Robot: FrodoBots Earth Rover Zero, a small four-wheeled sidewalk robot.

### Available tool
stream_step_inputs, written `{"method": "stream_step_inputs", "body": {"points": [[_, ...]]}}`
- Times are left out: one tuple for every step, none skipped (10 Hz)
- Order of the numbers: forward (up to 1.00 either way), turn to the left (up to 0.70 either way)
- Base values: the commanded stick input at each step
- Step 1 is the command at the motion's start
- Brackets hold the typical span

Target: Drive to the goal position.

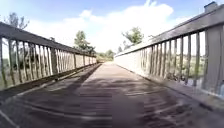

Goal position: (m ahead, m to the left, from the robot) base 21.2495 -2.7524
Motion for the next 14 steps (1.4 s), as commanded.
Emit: {"method": "stream_step_inputs", "body": {"points": [[0.85,0.00],[0.85,0.00],[0.85,0.00],[0.85,0.00],[0.85,0.00],[0.85,0.00],[0.85,0.00],[0.85,0.00],[0.85,0.00],[0.85,0.00],[0.85,0.00],[0.85,0.00],[0.85,0.00],[0.85,0.00]]}}
